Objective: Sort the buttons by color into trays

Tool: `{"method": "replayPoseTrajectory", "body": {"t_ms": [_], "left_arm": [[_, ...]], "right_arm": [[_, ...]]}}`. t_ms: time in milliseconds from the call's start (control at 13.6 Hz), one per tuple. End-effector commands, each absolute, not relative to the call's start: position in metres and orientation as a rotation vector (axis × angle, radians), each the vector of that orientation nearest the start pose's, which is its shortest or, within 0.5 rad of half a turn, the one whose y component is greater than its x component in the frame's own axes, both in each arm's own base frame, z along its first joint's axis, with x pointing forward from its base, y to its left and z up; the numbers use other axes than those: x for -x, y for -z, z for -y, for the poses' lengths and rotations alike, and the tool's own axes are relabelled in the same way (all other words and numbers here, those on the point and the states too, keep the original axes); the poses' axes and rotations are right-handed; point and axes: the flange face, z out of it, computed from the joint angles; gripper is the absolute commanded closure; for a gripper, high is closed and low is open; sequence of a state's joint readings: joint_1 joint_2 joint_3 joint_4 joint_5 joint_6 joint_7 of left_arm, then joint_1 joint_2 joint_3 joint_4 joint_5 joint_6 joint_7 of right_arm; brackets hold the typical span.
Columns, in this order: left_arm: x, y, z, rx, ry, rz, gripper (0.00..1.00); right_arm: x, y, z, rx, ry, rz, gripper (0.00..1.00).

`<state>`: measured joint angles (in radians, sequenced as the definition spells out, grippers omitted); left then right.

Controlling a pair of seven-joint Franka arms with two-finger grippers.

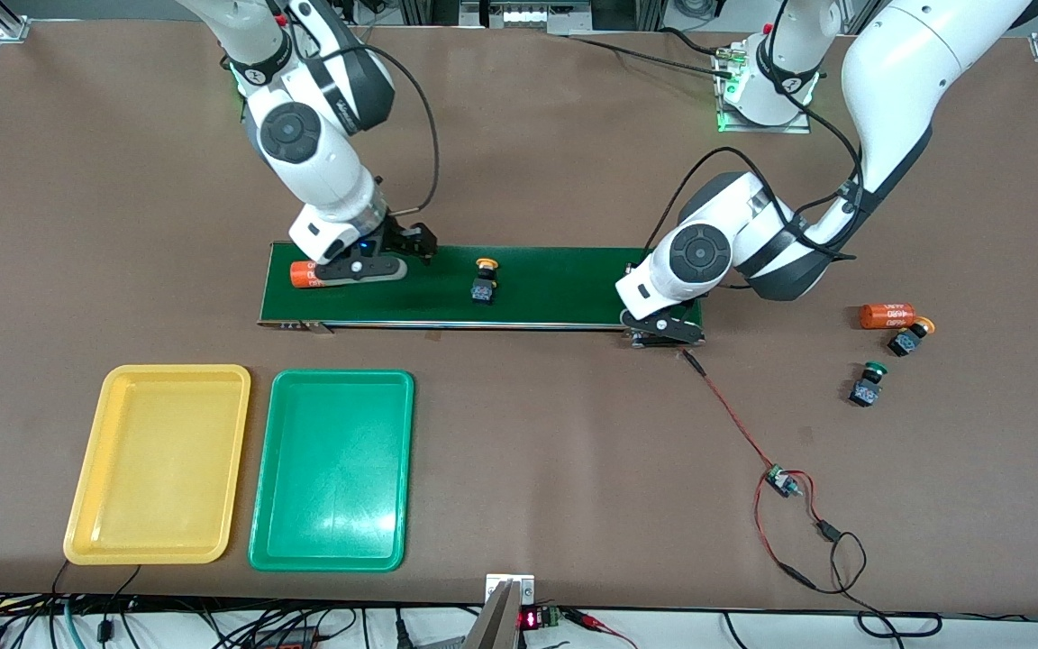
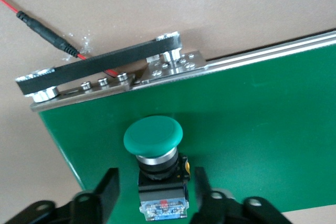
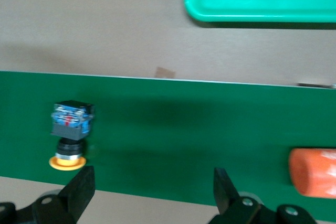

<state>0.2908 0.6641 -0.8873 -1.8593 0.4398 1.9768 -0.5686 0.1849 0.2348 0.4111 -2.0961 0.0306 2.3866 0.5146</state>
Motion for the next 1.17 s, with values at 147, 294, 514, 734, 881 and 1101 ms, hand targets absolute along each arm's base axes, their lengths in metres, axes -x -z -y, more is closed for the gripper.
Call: {"method": "replayPoseTrajectory", "body": {"t_ms": [147, 294, 514, 734, 881, 1101], "left_arm": [[-0.551, -0.334, 0.300, 2.998, -0.486, -0.337, 0.00], [-0.566, -0.353, 0.285, 2.992, -0.503, -0.287, 0.00], [-0.599, -0.344, 0.214, 3.033, -0.534, -0.135, 0.00], [-0.623, -0.328, 0.148, 3.055, -0.536, -0.079, 0.00], [-0.634, -0.317, 0.112, 3.084, -0.531, -0.052, 0.00], [-0.645, -0.312, 0.076, 3.097, -0.504, -0.133, 0.00]], "right_arm": [[-0.505, -0.301, -0.365, 3.006, -0.006, 0.034, 0.00], [-0.510, -0.294, -0.370, 3.013, -0.007, 0.025, 0.00], [-0.520, -0.286, -0.359, 3.025, -0.022, -0.074, 0.00], [-0.523, -0.287, -0.354, 3.044, -0.068, -0.187, 0.00], [-0.522, -0.290, -0.353, 3.074, -0.127, -0.192, 0.00], [-0.521, -0.296, -0.354, 3.163, -0.139, -0.184, 0.00]]}}
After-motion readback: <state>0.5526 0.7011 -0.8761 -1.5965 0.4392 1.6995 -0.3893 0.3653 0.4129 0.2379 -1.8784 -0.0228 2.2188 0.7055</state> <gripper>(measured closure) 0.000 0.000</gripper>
